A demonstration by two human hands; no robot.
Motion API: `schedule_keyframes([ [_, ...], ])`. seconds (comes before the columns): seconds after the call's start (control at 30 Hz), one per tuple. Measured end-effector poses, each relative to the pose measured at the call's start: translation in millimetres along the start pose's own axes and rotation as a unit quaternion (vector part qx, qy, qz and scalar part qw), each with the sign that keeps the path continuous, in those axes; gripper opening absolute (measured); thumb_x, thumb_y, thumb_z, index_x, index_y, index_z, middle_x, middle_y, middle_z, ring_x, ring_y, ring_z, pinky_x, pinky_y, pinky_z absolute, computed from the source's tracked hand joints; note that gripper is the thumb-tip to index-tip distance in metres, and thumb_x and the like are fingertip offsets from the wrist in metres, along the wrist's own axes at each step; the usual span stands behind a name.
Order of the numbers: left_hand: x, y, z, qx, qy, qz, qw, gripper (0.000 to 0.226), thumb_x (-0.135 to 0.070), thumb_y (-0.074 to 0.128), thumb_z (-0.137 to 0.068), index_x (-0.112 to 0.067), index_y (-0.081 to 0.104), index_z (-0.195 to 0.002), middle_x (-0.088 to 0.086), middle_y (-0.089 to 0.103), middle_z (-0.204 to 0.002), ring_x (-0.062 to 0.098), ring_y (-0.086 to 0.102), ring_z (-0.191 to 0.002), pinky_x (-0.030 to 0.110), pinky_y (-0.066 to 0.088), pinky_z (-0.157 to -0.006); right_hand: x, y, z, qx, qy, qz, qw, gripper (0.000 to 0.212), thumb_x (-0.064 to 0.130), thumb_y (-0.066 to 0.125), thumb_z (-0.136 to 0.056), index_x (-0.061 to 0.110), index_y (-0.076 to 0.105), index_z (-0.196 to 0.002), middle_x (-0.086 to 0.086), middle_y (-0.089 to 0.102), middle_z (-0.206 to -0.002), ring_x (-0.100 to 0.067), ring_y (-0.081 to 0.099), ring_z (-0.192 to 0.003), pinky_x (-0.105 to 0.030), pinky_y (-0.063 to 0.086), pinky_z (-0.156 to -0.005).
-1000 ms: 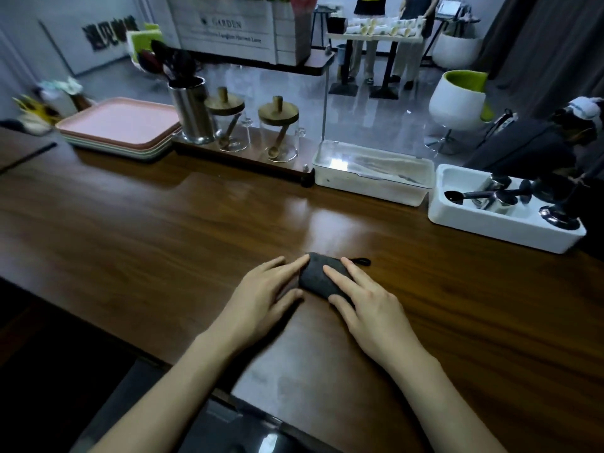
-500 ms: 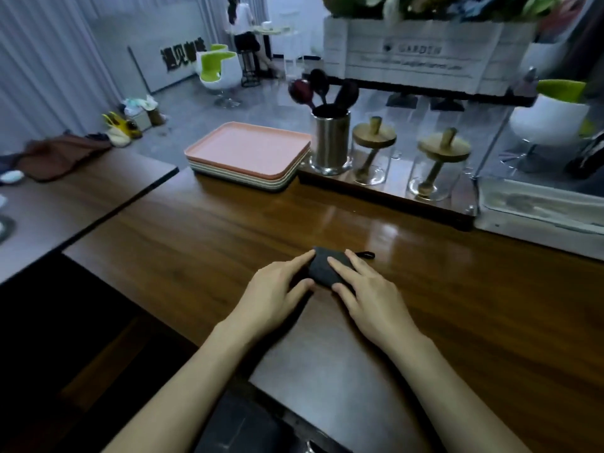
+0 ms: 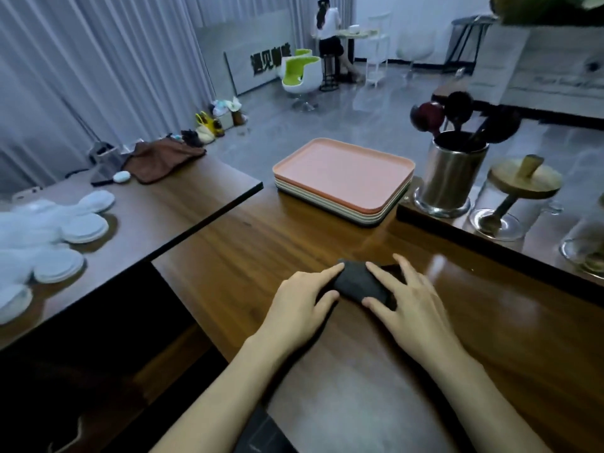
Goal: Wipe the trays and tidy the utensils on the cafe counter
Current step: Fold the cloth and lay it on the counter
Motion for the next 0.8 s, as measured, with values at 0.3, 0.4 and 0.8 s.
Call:
schedule_keyframes([
  [0.3,44,-8,-62,0.009,0.041,0.009,0.999,0.055,-0.036,0.057,-0.1,-0.043,0.041,-0.152,-0.013,0.066,-0.127,0.012,0.053,-0.116,0.027,0.044,-0.092,36,20,-51,0.018,0.063,-0.02,0.998,0.064,0.054,0.052,-0.098,0.046,0.024,-0.155,0.007,0.048,-0.122,-0.015,0.052,-0.117,-0.022,0.035,-0.082],
  [0.4,72,-20,-84,0.028,0.06,0.018,0.998,0.056,-0.041,0.055,-0.1,-0.051,0.036,-0.152,-0.02,0.064,-0.125,0.004,0.047,-0.114,0.019,0.039,-0.084,55,31,-73,0.025,0.081,-0.031,0.996,0.068,0.058,0.051,-0.097,0.048,0.018,-0.155,0.013,0.047,-0.117,-0.009,0.051,-0.115,-0.019,0.034,-0.08],
  [0.8,120,-61,-148,0.047,0.107,0.18,0.977,0.049,-0.028,0.076,-0.089,-0.051,0.061,-0.13,-0.031,0.066,-0.116,-0.005,0.063,-0.111,0.025,0.051,-0.099,89,31,-125,-0.065,0.078,-0.121,0.987,0.061,0.043,0.059,-0.086,0.039,0.049,-0.146,0.014,0.054,-0.111,-0.006,0.056,-0.104,-0.02,0.038,-0.081],
])
Point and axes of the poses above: each hand's wrist, its own z-axis away from the middle knuckle, its own y-axis out of the palm, x = y × z, the point moved 4 cm from there along -z, towards the middle knuckle
